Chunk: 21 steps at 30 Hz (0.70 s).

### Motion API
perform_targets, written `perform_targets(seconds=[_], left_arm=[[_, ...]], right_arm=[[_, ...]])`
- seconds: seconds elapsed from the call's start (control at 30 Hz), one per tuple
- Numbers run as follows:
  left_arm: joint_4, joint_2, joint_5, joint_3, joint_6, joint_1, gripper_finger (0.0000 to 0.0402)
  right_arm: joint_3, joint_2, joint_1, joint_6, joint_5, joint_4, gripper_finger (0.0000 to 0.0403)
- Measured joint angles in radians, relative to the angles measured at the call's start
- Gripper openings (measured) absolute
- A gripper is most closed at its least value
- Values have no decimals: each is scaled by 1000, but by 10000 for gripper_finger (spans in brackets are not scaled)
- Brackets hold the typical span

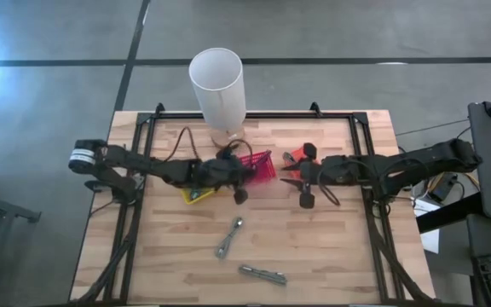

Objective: Pick & Place USB Port
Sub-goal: Put the pink charger cable into the red bin

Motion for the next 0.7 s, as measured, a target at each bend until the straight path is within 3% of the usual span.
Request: perform_targets(seconds=[0.3,0.53,0.7], left_arm=[[-445,70,124,183,-150,164,16],[-500,136,221,260,-120,184,16],[-503,184,213,264,-75,184,19]], right_arm=[[0,-23,-1,5,-1,4,125],[0,-15,0,-11,-1,1,121],[0,-16,0,5,-2,1,126]])
